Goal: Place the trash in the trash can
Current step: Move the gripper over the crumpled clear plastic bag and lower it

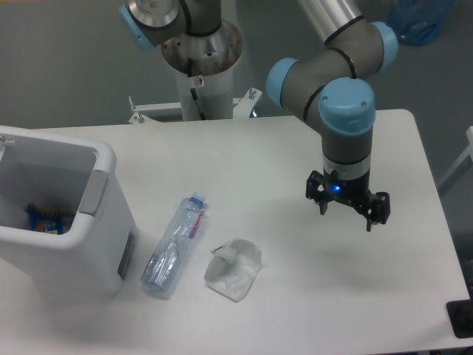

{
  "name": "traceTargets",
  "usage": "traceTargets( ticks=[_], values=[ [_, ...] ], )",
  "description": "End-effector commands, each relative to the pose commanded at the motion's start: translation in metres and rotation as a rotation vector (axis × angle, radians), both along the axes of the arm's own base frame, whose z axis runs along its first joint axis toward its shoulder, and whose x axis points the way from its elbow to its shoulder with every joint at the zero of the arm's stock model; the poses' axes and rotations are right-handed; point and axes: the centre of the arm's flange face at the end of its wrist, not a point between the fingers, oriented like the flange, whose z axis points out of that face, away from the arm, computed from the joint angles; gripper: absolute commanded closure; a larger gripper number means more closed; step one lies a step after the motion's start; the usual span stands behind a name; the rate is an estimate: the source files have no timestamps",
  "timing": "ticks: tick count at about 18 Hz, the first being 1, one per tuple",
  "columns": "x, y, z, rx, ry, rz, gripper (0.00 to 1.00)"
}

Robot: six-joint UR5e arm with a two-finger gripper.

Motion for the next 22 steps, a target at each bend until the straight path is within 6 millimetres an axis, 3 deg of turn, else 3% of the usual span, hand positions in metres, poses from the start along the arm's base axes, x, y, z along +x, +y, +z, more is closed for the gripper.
traceTargets(
  ticks=[7, 11, 14, 17, 19, 22],
  values=[
    [0.010, 0.006, -0.002, 0.009, -0.008, 0.021, 0.00],
    [0.036, 0.039, 0.000, 0.073, -0.032, 0.133, 0.00],
    [0.056, 0.063, -0.004, 0.078, -0.040, 0.117, 0.00],
    [0.077, 0.087, -0.026, 0.065, -0.060, 0.080, 0.00],
    [0.095, 0.112, -0.052, 0.058, -0.076, 0.044, 0.00],
    [0.117, 0.126, -0.079, 0.022, -0.107, 0.006, 0.00]
  ],
)
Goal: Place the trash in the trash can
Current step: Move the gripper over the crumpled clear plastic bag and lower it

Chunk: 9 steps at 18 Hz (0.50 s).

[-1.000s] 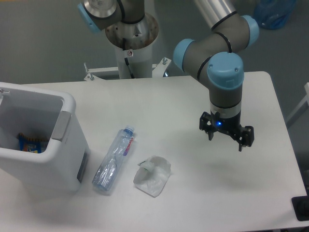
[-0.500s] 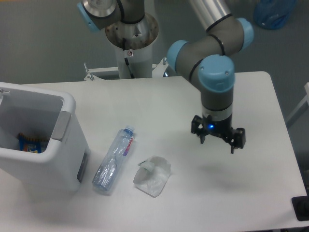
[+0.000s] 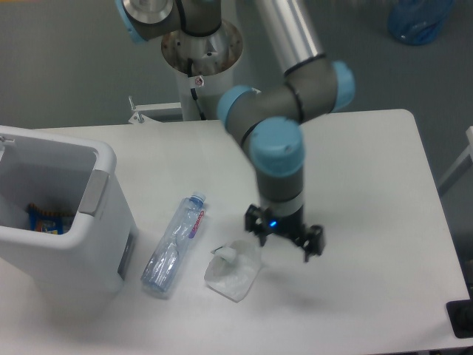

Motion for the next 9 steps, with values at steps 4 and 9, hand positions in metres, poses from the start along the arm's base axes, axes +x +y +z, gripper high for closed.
traceTargets(
  ticks=[4, 9],
  values=[
    [0.034, 0.006, -0.016, -0.032, -0.029, -0.047, 0.00],
    [0.038, 0.006, -0.034, -0.060, -0.048, -0.047, 0.01]
  ],
)
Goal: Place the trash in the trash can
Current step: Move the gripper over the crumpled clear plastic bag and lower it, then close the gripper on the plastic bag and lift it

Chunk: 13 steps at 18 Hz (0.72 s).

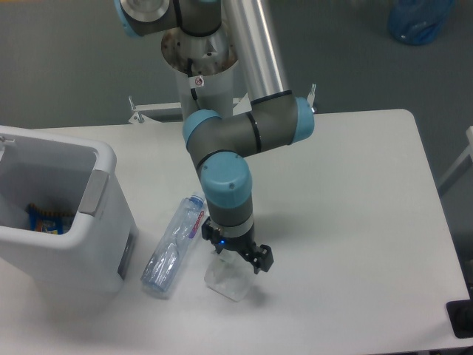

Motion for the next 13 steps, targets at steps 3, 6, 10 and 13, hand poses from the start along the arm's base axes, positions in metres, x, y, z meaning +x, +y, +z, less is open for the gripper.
traceTargets(
  ticks=[3, 6, 10, 13],
  values=[
    [-0.002, 0.008, -0.010, -0.001, -0.013, -0.012, 0.33],
    [-0.001, 0.007, -0.012, -0.005, -0.017, -0.004, 0.77],
    [-0.005, 0.010, 0.012, 0.055, -0.021, 0.031, 0.97],
    [-0.013, 0.006, 0.040, 0.161, -0.081, 0.062, 1.00]
  ],
)
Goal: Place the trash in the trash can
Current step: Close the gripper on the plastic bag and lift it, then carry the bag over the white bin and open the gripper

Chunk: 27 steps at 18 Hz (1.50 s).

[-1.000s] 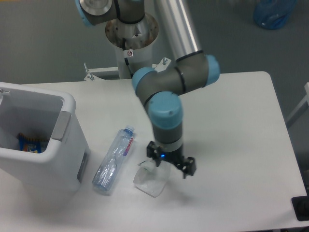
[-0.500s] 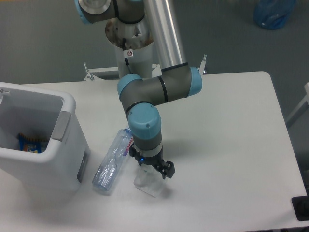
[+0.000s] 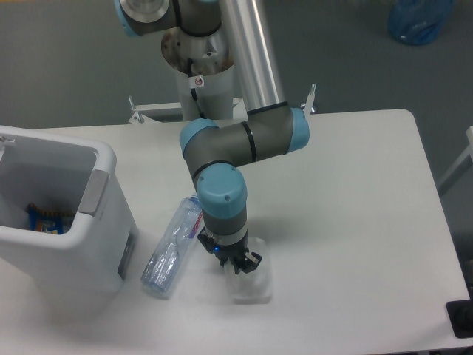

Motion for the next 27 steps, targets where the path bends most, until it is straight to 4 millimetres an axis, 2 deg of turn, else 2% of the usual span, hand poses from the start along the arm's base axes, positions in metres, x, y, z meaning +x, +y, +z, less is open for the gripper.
traceTargets(
  ticks=[3, 5, 7, 10, 11, 14, 18, 23, 25, 27],
  values=[
    [-0.003, -0.003, 0.012, 0.031, -0.020, 0.018, 1.00],
    [-0.008, -0.007, 0.032, 0.069, -0.011, 0.027, 1.00],
    [-0.012, -0.009, 0.062, 0.149, -0.032, 0.064, 1.00],
    [-0.017, -0.008, 0.093, 0.244, -0.078, 0.108, 1.00],
    [-0.016, -0.006, 0.102, 0.265, -0.098, 0.124, 1.00],
    [0.001, 0.001, 0.154, 0.382, -0.163, 0.149, 1.00],
    [0.040, 0.003, 0.225, 0.538, -0.249, 0.130, 1.00],
    [0.112, -0.005, 0.295, 0.649, -0.277, 0.020, 1.00],
    [0.146, -0.008, 0.313, 0.666, -0.290, -0.009, 1.00],
    [0.177, -0.007, 0.314, 0.657, -0.306, -0.047, 1.00]
  ],
)
